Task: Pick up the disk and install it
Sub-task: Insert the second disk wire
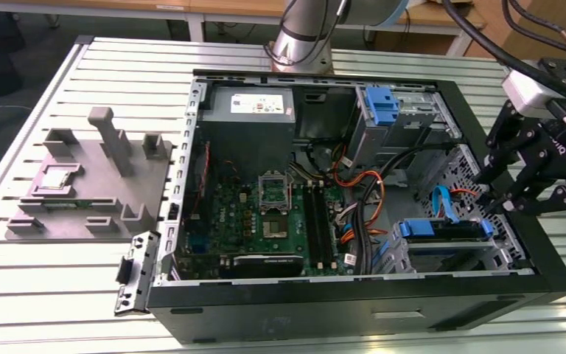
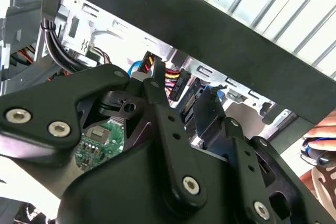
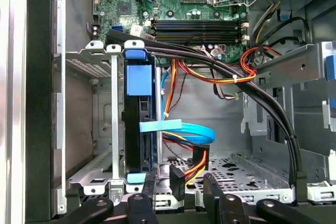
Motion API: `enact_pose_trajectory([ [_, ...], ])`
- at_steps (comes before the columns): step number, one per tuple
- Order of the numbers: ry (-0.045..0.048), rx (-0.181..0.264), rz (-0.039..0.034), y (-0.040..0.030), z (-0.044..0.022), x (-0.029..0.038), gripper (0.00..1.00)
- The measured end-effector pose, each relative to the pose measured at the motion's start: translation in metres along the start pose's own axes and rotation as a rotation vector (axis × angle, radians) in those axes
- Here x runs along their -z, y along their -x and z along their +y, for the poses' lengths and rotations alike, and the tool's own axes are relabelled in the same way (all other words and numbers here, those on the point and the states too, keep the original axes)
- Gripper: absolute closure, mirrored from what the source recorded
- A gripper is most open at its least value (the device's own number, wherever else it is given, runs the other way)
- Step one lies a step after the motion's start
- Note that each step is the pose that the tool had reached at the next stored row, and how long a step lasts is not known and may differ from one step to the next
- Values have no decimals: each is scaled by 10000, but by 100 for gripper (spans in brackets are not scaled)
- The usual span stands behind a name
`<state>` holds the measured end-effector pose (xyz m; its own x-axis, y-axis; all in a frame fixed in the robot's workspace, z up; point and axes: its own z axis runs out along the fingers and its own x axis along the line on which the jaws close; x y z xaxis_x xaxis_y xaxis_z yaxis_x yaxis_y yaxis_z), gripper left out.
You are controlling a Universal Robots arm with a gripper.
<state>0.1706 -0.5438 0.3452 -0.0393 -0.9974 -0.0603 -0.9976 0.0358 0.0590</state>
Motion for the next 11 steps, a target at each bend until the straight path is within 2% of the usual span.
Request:
enact_pose_trajectory([
  [11,4,1,2,-1,-2,-22,51],
])
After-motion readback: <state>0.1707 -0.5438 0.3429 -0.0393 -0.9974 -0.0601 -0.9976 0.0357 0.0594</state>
